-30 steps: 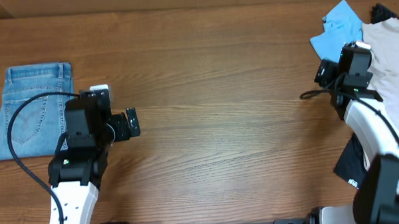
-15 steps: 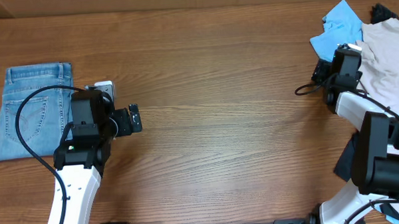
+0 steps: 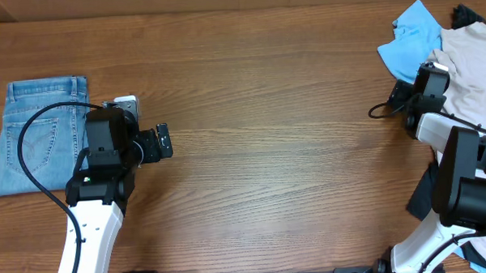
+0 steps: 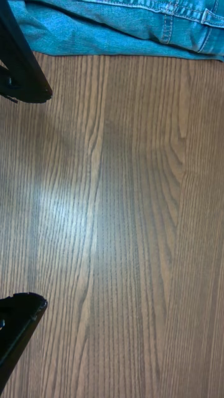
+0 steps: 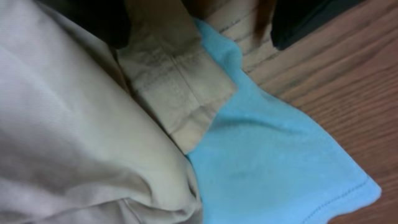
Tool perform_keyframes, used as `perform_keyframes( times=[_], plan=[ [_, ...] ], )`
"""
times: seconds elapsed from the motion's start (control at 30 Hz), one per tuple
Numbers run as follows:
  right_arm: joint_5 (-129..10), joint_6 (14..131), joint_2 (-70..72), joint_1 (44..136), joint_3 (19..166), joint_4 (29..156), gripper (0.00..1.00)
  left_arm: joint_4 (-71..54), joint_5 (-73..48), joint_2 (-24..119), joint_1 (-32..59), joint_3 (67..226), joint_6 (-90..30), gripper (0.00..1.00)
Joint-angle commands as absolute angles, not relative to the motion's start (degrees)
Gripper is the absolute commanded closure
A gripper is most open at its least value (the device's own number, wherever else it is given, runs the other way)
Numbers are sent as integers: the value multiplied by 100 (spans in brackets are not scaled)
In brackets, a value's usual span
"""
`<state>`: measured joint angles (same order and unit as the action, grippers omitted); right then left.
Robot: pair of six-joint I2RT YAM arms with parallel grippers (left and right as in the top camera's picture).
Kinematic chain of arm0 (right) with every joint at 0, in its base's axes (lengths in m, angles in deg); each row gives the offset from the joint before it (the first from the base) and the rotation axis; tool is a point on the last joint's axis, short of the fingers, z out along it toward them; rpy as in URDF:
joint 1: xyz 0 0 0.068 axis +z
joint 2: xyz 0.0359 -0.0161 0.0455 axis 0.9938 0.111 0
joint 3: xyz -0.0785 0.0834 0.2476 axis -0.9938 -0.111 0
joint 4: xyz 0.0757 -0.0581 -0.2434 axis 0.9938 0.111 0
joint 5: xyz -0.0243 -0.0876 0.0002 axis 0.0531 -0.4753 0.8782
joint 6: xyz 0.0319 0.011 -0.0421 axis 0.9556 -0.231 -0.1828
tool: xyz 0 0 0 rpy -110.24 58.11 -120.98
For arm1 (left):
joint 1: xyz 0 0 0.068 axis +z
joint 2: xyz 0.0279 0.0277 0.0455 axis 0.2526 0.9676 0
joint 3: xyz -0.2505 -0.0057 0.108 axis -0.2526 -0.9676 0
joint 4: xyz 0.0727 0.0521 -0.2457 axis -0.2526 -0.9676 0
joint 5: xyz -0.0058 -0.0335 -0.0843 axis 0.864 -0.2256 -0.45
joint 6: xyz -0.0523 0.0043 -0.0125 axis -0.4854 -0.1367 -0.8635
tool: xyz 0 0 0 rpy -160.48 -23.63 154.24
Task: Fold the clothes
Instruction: 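Reach the right gripper into the clothes pile and grasp the beige shorts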
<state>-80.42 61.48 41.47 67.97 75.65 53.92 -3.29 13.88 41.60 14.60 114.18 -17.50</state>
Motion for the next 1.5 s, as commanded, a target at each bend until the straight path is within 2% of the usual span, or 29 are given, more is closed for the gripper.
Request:
perform_keyframes(
  times=[0.0,0.23,0.63,0.7,0.77,0.8,0.9,0.93,1.07,1.3,1.47],
  plan=[
    [-7946,6161,4156,6806,7678,5320,29,-277,1320,4184,1423,11529,-1700,0],
    [-8147,6167,4167,6751,7668,5317,35,-277,1318,4184,1423,11529,-1700,0],
    [-8291,6165,4502,6554,7668,5258,37,-231,1143,4184,1423,11529,-1700,0],
    [-8291,6165,4519,6554,7668,5254,46,-214,1128,4184,1423,11529,-1700,0],
    [-8291,6165,4519,6556,7668,5180,64,-214,1128,4184,1423,11529,-1700,0],
    [-8293,6163,4519,6554,7670,5138,67,-214,1128,4184,1423,11529,-1700,0],
    [-8293,6167,4464,6556,7672,5101,91,-209,1126,4184,1423,11529,-1700,0],
    [-8293,6167,4416,6556,7678,5101,96,-209,1126,4184,1423,11529,-1700,0],
    [-8298,6165,4038,6556,7705,5153,96,-187,1065,4184,1423,11529,-1698,0],
    [-8289,6137,2408,6873,7707,5881,96,-85,1062,4184,1423,11529,-1700,0],
    [-8033,5837,1162,8014,7707,6675,96,-83,1062,4184,1421,11529,-1700,0]
  ],
)
